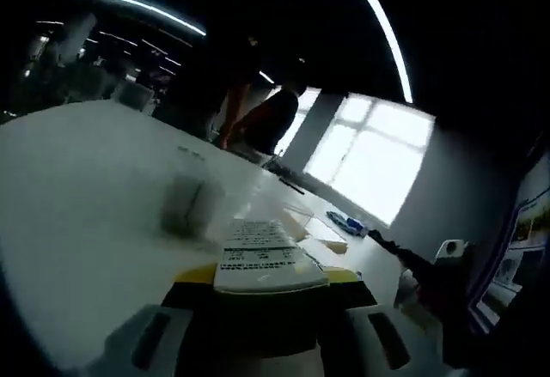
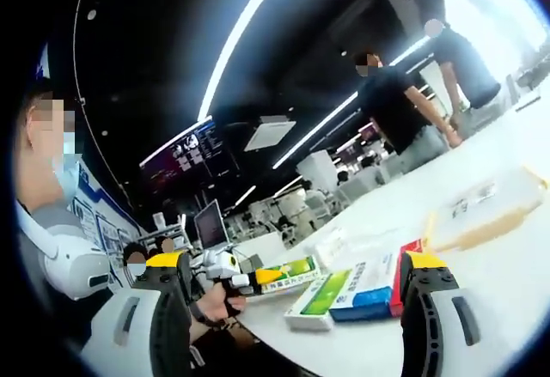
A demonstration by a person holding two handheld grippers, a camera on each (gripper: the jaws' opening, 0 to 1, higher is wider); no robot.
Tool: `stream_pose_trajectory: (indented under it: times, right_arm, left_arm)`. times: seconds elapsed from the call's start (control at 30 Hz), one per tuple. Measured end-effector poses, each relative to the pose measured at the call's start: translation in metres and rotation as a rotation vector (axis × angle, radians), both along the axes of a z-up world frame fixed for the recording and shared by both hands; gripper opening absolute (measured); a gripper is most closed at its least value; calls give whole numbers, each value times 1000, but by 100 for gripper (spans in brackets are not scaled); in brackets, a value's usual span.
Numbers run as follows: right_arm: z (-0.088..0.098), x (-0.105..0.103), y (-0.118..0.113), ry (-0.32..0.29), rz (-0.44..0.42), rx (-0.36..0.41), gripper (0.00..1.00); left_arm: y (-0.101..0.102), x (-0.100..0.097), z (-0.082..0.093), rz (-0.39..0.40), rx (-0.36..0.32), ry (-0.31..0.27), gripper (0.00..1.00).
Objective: Arrange the small medicine boxes into an aligned row inside the storage area until every box is upright, visible, and separated from the surrounding clutter.
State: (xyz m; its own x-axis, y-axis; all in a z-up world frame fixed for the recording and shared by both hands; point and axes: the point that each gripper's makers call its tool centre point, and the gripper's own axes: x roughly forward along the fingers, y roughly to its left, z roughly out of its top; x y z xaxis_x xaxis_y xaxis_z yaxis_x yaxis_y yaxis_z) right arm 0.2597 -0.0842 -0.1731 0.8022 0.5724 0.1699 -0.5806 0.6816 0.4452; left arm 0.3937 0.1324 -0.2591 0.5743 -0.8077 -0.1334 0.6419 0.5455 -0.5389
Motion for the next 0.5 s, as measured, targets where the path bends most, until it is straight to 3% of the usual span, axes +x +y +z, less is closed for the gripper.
stream_pose_trajectory:
  times: [0.1, 0.33, 0.5]
  right_arm:
    - [5, 0, 2, 2, 22, 43, 100]
    - [10, 4, 2, 2, 25, 71, 100]
    - [9, 7, 7, 12, 39, 72, 100]
  left_arm:
    - [4, 1, -1, -1, -6, 6, 40]
    - [9, 0, 10, -22, -200, 113, 40]
    - [11, 1, 8, -27, -231, 146, 40]
